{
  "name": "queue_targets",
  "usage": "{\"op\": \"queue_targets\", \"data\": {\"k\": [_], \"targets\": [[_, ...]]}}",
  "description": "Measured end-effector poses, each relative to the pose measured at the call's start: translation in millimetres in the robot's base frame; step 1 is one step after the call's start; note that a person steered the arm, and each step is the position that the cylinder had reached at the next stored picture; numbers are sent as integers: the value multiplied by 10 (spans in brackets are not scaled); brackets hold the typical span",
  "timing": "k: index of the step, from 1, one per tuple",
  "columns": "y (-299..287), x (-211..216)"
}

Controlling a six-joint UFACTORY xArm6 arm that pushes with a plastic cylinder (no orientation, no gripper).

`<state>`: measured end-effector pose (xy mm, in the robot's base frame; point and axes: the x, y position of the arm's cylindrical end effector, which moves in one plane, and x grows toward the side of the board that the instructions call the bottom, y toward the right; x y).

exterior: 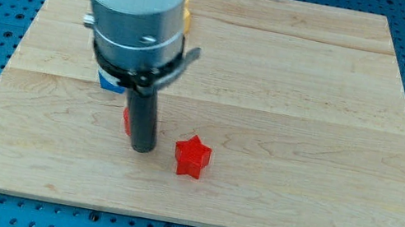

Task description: Move the red circle to the centre

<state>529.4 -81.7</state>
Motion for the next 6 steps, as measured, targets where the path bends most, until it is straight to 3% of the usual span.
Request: {"op": "queue_targets", "data": {"k": [3,4,5,6], "targets": [[147,-328],[33,-24],[-713,-76],[-529,-373]]}}
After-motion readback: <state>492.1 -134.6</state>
